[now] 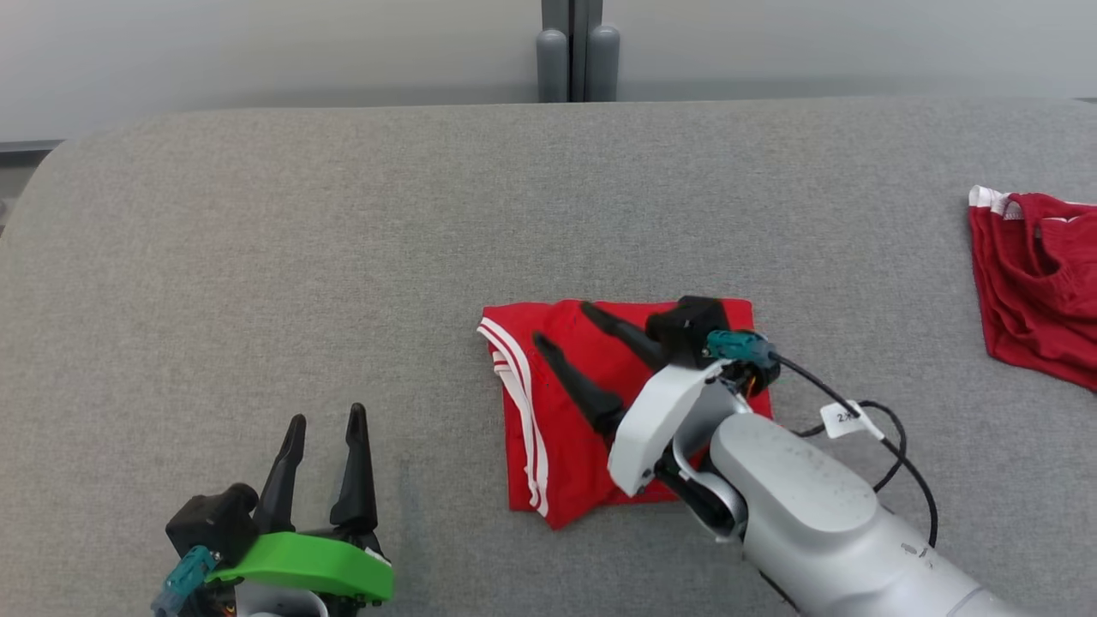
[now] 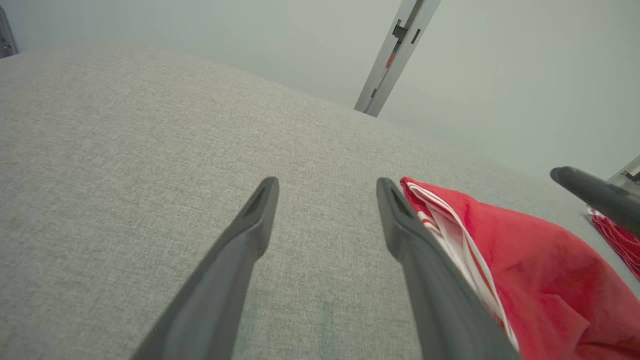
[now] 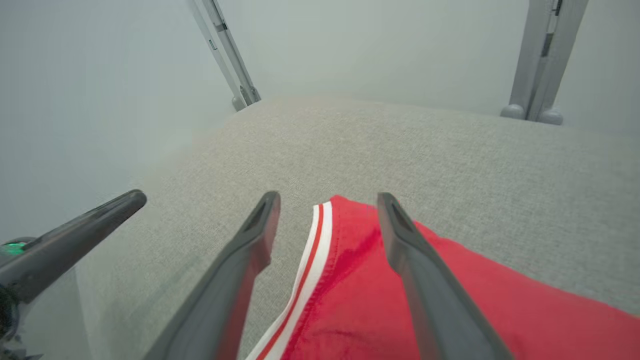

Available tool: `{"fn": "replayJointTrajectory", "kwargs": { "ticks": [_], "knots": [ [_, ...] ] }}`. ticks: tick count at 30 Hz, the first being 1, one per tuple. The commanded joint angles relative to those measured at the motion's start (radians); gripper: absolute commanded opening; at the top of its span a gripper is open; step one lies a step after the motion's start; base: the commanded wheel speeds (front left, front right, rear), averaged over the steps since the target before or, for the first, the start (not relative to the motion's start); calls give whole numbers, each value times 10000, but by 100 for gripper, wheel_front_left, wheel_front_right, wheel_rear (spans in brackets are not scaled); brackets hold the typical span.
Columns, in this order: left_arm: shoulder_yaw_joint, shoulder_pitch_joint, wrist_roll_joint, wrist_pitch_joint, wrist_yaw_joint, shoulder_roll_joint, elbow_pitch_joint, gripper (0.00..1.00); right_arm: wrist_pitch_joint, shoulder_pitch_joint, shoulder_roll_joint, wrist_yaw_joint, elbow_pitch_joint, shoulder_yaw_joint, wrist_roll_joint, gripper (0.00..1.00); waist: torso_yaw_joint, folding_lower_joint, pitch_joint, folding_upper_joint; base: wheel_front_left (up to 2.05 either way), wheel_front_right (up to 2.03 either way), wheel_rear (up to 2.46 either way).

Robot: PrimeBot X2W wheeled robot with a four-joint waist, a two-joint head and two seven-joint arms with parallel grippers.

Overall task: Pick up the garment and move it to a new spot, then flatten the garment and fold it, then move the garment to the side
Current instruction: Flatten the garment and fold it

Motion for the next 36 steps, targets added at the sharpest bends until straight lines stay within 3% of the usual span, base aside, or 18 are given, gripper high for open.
{"fn": "replayJointTrajectory", "kwargs": {
  "ticks": [1,10,19,26,36],
  "knots": [
    [-19,-49,135,-29,-24,14,-68,100,-230,-179,-46,-10,142,-262,-343,100,-146,0,-44,0,0,0,0],
    [-335,-398,399,-29,-32,92,-176,100,-874,152,-41,-10,271,-3139,-3321,100,-641,0,-174,0,0,0,0],
    [-288,-368,575,-29,-40,64,-193,100,-896,2147,-43,-10,-1381,-5749,-5265,100,-1076,0,-500,0,0,0,0],
    [-91,169,457,-29,-44,13,-150,100,-899,3947,-38,-10,-2436,-6841,-5142,100,-1257,0,-831,0,0,0,0],
    [217,821,509,-29,-46,-19,-283,100,-901,5145,-39,-10,-3004,-7310,-5151,100,-1268,0,-1035,0,0,0,0]
  ]
}}
